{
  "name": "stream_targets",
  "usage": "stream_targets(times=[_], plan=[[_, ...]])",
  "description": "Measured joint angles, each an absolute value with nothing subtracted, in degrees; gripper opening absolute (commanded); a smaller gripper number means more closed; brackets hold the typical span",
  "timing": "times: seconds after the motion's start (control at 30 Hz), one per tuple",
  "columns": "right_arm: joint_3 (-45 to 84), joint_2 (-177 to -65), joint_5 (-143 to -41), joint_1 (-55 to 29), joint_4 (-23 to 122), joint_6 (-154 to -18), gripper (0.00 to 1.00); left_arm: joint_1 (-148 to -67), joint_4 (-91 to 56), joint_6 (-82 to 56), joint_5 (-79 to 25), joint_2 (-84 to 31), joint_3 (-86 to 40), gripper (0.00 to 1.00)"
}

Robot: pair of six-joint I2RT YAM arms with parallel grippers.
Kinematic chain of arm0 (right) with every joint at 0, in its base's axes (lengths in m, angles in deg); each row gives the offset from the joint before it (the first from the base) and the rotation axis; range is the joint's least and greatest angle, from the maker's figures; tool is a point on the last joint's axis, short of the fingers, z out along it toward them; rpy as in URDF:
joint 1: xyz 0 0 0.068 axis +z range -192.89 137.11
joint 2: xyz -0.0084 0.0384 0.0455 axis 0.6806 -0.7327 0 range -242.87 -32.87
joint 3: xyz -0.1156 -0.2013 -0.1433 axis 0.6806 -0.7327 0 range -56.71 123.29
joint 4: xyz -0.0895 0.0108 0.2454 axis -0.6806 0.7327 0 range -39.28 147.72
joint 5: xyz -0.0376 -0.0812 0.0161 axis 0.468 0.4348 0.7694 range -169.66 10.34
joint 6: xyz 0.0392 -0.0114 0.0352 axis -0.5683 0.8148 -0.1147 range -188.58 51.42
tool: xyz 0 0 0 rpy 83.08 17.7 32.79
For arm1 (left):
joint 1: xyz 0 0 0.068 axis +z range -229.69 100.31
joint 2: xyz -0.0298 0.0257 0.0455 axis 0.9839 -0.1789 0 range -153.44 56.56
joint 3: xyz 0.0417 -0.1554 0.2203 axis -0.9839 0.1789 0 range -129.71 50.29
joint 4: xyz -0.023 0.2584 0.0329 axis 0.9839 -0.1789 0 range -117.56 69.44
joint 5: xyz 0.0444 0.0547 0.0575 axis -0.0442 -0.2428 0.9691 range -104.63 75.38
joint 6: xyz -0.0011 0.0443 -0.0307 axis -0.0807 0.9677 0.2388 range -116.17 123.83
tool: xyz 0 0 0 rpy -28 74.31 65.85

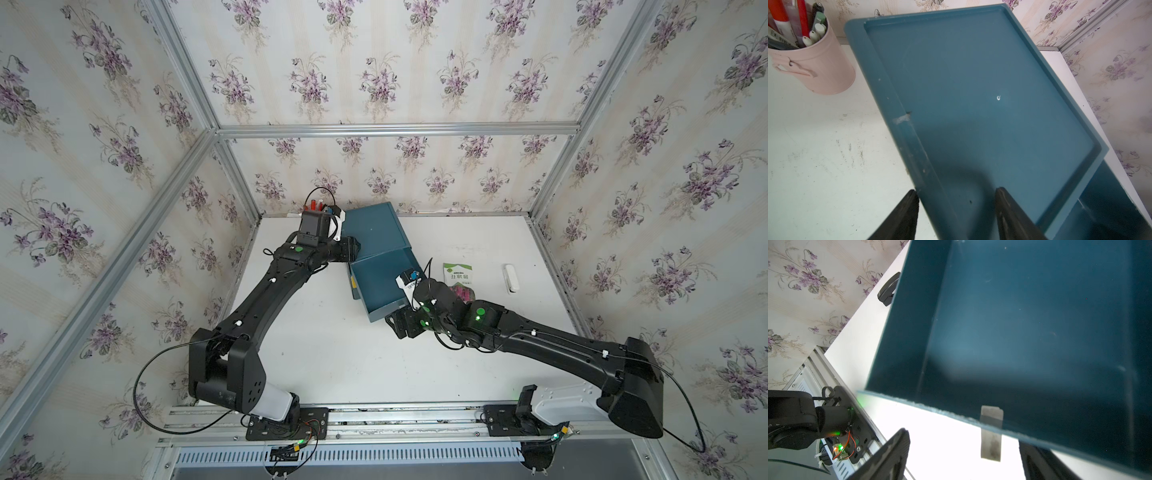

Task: Take the seed bags out of the drawer
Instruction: Close the drawer in the storage box.

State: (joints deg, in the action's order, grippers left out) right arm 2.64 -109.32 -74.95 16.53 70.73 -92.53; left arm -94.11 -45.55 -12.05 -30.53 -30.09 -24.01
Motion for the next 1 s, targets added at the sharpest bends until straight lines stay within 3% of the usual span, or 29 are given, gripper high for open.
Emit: stream_targets(times=[0.47, 1.0], plan=[[8.28, -116.05, -71.23, 15.85, 65.57, -88.09, 0.88, -94.02, -46.23, -11.61, -31.16, -30.68, -24.71, 0.61], [11.21, -123.44, -71.16, 10.60, 55.54, -87.65, 0.82, -93.98, -46.64, -11.19, -31.40, -31.18, -25.12, 0.61]])
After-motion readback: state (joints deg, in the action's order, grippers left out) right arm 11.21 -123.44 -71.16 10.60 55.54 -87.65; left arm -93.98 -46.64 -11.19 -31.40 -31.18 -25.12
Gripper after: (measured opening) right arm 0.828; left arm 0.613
